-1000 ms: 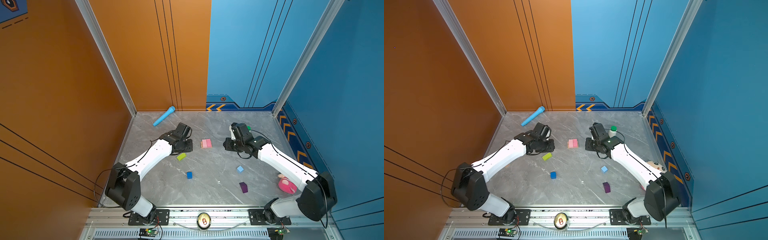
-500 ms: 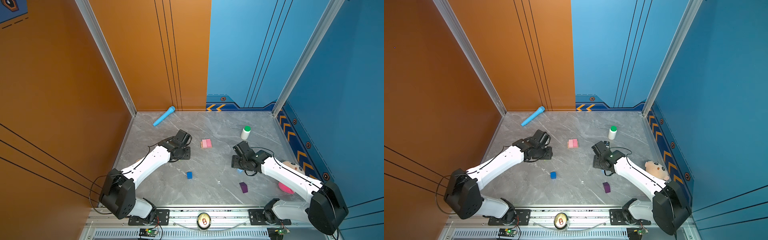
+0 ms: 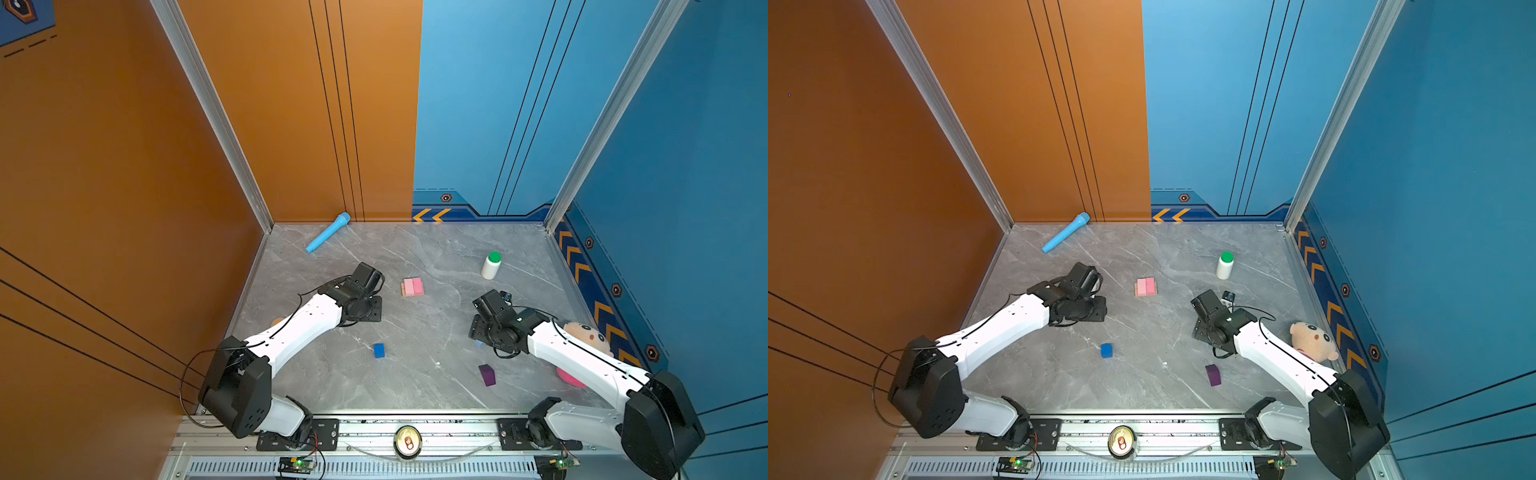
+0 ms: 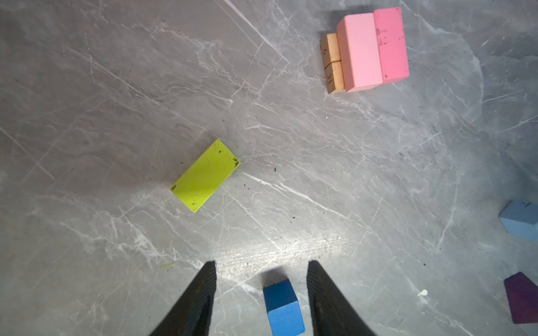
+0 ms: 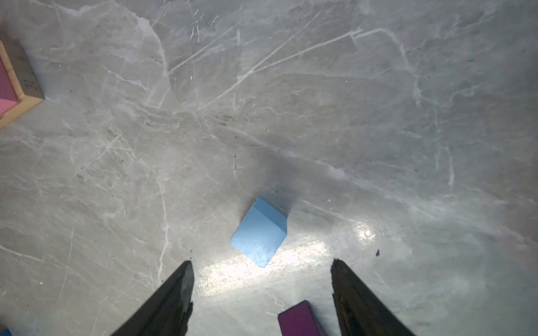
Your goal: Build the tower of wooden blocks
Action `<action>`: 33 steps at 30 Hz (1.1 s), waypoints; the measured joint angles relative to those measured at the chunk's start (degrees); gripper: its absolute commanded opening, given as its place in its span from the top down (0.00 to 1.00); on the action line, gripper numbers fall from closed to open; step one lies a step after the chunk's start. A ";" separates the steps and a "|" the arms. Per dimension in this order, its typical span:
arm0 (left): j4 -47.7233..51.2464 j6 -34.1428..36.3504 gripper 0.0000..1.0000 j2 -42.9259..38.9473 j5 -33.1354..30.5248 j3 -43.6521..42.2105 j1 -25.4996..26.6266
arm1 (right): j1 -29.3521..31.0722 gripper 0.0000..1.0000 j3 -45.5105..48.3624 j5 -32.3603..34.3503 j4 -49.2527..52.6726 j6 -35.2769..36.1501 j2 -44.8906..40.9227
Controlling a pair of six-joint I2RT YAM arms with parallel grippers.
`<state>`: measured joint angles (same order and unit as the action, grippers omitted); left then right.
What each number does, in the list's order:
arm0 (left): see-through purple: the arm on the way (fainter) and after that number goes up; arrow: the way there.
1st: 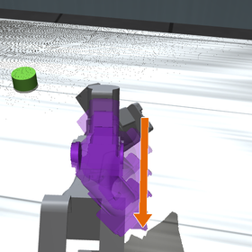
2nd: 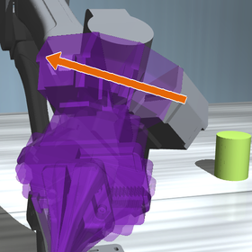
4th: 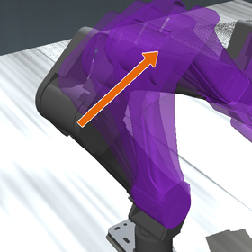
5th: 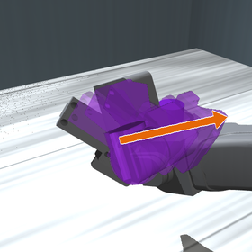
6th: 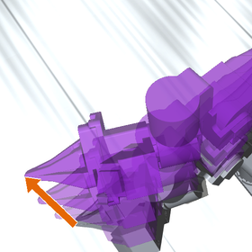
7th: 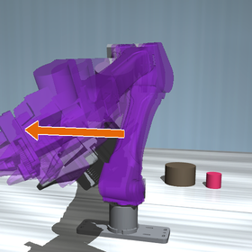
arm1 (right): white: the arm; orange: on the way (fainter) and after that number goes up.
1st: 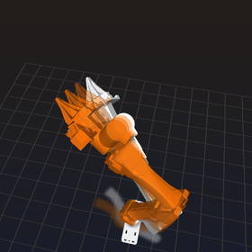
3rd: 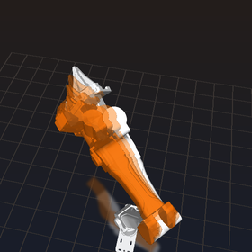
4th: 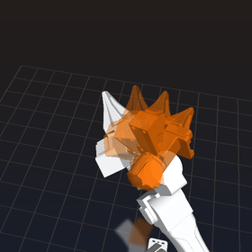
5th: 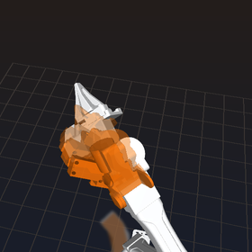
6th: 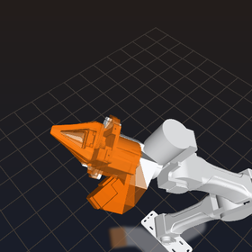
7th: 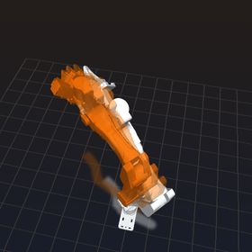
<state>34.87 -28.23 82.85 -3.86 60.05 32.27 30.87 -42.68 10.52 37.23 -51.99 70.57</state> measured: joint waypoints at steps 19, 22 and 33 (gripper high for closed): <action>-1.86 0.39 0.47 2.47 0.92 -1.70 0.00 | -0.57 0.51 1.40 -1.97 -5.62 -4.50 8.26; -2.01 0.39 0.47 2.95 1.03 -1.70 -0.02 | -0.57 0.55 1.40 -2.45 -6.19 -4.48 8.96; -2.12 0.39 0.48 3.52 1.09 -1.77 -0.02 | -0.37 0.74 -0.66 -3.43 -5.95 0.42 12.28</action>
<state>32.75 -27.83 86.37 -2.76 58.28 32.25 30.50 -43.33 7.09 31.29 -51.57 82.85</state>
